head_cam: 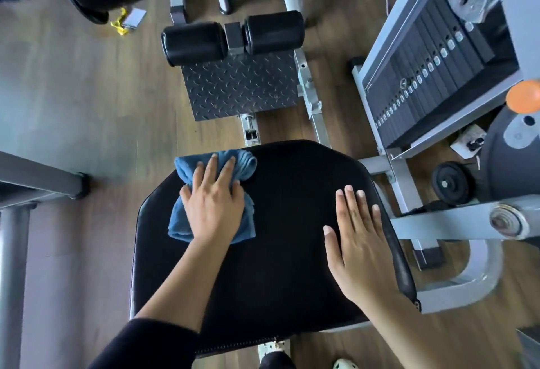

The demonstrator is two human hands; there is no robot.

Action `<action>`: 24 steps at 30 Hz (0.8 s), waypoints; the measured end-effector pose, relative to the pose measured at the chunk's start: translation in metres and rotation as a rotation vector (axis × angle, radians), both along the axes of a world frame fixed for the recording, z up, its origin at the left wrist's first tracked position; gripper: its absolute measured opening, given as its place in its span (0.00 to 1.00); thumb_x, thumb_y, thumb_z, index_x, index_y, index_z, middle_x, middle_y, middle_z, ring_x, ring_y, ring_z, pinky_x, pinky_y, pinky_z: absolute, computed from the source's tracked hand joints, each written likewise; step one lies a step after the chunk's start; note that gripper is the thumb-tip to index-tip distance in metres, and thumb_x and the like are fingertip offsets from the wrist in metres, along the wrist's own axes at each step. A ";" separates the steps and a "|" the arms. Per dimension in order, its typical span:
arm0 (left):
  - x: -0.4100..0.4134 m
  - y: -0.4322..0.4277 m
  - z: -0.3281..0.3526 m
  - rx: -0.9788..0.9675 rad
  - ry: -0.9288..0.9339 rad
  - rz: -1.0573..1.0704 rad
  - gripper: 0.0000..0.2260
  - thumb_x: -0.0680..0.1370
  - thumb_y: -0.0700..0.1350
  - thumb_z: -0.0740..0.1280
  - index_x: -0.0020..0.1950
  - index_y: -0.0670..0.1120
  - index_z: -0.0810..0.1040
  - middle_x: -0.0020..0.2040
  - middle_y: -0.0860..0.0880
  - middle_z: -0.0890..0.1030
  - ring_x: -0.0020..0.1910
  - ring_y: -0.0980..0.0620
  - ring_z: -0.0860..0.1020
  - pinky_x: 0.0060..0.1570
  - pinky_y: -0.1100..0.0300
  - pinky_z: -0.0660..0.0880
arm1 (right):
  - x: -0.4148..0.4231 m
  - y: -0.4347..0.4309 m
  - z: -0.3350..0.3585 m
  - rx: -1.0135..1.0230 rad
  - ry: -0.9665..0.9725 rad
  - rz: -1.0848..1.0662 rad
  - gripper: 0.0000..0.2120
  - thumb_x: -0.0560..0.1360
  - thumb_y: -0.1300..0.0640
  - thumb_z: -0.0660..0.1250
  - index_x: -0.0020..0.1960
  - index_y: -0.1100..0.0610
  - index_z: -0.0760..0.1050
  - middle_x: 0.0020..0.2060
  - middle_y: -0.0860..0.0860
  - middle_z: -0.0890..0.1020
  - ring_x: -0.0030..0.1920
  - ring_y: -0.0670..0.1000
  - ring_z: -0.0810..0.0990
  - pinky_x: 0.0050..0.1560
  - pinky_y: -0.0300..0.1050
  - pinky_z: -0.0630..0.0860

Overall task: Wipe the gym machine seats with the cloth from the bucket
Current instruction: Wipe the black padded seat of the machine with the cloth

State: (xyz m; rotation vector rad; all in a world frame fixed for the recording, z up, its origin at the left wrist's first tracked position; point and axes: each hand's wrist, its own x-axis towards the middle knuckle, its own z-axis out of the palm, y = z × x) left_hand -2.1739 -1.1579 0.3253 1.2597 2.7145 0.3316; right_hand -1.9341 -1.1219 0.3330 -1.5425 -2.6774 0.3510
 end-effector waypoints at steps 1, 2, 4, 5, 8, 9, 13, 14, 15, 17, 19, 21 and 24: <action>0.006 0.009 0.000 0.003 -0.007 -0.002 0.19 0.78 0.49 0.61 0.69 0.51 0.72 0.72 0.48 0.69 0.71 0.45 0.64 0.60 0.44 0.62 | 0.000 -0.001 -0.001 -0.003 -0.003 -0.002 0.28 0.81 0.47 0.45 0.77 0.59 0.51 0.77 0.54 0.52 0.77 0.52 0.47 0.75 0.51 0.46; 0.014 0.014 0.000 0.013 -0.003 -0.040 0.19 0.78 0.49 0.61 0.69 0.51 0.72 0.71 0.47 0.69 0.71 0.45 0.65 0.59 0.44 0.63 | 0.000 -0.001 -0.001 -0.004 -0.004 -0.005 0.28 0.81 0.47 0.44 0.77 0.59 0.51 0.77 0.54 0.52 0.77 0.51 0.47 0.75 0.51 0.46; 0.030 0.010 0.002 0.036 0.015 -0.160 0.19 0.77 0.49 0.60 0.68 0.51 0.74 0.70 0.47 0.71 0.69 0.44 0.68 0.57 0.46 0.66 | 0.000 -0.004 -0.001 -0.004 -0.005 -0.008 0.28 0.81 0.47 0.45 0.77 0.59 0.51 0.77 0.54 0.53 0.77 0.52 0.48 0.75 0.52 0.47; 0.036 0.000 0.003 0.046 0.026 -0.226 0.19 0.76 0.49 0.60 0.67 0.52 0.74 0.70 0.47 0.72 0.68 0.45 0.69 0.56 0.47 0.67 | 0.001 -0.005 0.000 -0.006 -0.003 -0.006 0.28 0.81 0.47 0.45 0.77 0.59 0.52 0.77 0.54 0.53 0.77 0.52 0.49 0.75 0.52 0.48; 0.032 -0.038 0.006 0.092 0.048 -0.316 0.19 0.76 0.49 0.59 0.67 0.52 0.75 0.69 0.48 0.73 0.68 0.46 0.70 0.56 0.51 0.65 | 0.003 -0.006 0.003 -0.007 -0.001 -0.003 0.28 0.81 0.47 0.45 0.77 0.60 0.52 0.76 0.55 0.54 0.77 0.53 0.50 0.75 0.52 0.48; 0.024 -0.048 0.006 0.094 0.058 -0.297 0.19 0.76 0.49 0.59 0.66 0.52 0.75 0.69 0.48 0.73 0.68 0.47 0.70 0.55 0.51 0.65 | 0.005 -0.006 0.003 -0.007 -0.003 -0.002 0.28 0.81 0.47 0.45 0.77 0.60 0.52 0.76 0.55 0.54 0.77 0.53 0.50 0.75 0.52 0.47; -0.001 -0.042 0.004 0.050 0.054 -0.076 0.19 0.75 0.48 0.60 0.65 0.51 0.76 0.68 0.48 0.73 0.67 0.46 0.69 0.55 0.46 0.66 | 0.008 -0.006 0.005 0.001 -0.002 0.001 0.28 0.81 0.47 0.45 0.77 0.59 0.51 0.77 0.54 0.53 0.77 0.52 0.49 0.75 0.51 0.46; 0.000 -0.030 0.004 0.047 0.041 -0.029 0.19 0.75 0.48 0.60 0.65 0.50 0.76 0.69 0.47 0.73 0.67 0.45 0.69 0.56 0.46 0.65 | 0.008 -0.007 0.005 -0.001 0.002 0.003 0.28 0.81 0.47 0.45 0.77 0.59 0.51 0.77 0.54 0.53 0.77 0.52 0.49 0.75 0.51 0.46; 0.004 -0.019 0.004 0.045 0.021 -0.008 0.19 0.75 0.48 0.60 0.65 0.50 0.76 0.69 0.47 0.72 0.68 0.45 0.68 0.57 0.45 0.65 | 0.007 -0.008 0.004 -0.003 0.007 0.002 0.28 0.81 0.47 0.45 0.77 0.59 0.51 0.77 0.54 0.53 0.77 0.52 0.48 0.75 0.51 0.46; 0.019 -0.004 0.005 0.055 -0.004 -0.067 0.20 0.75 0.49 0.60 0.66 0.50 0.75 0.69 0.47 0.72 0.68 0.45 0.68 0.56 0.45 0.66 | 0.005 -0.011 0.002 -0.009 0.010 -0.001 0.28 0.81 0.47 0.45 0.77 0.59 0.51 0.77 0.54 0.53 0.77 0.52 0.48 0.75 0.52 0.46; 0.038 -0.010 0.006 0.064 0.014 -0.204 0.19 0.75 0.49 0.60 0.66 0.51 0.75 0.69 0.47 0.72 0.68 0.45 0.69 0.55 0.46 0.67 | 0.003 -0.013 0.000 -0.011 0.008 -0.005 0.28 0.81 0.47 0.45 0.77 0.59 0.52 0.77 0.54 0.53 0.77 0.53 0.49 0.75 0.53 0.48; 0.045 -0.032 0.007 0.079 0.022 -0.301 0.19 0.76 0.50 0.59 0.67 0.52 0.75 0.69 0.48 0.72 0.68 0.46 0.69 0.57 0.48 0.68 | 0.003 -0.015 -0.001 -0.018 0.005 -0.004 0.28 0.80 0.46 0.45 0.77 0.59 0.52 0.76 0.54 0.54 0.77 0.53 0.49 0.75 0.54 0.49; 0.022 -0.054 0.006 0.066 0.025 -0.257 0.20 0.76 0.51 0.58 0.67 0.53 0.75 0.69 0.49 0.72 0.68 0.46 0.69 0.56 0.47 0.67 | 0.005 -0.016 -0.001 -0.018 -0.011 -0.001 0.29 0.80 0.46 0.45 0.77 0.59 0.53 0.76 0.55 0.54 0.77 0.54 0.50 0.75 0.55 0.50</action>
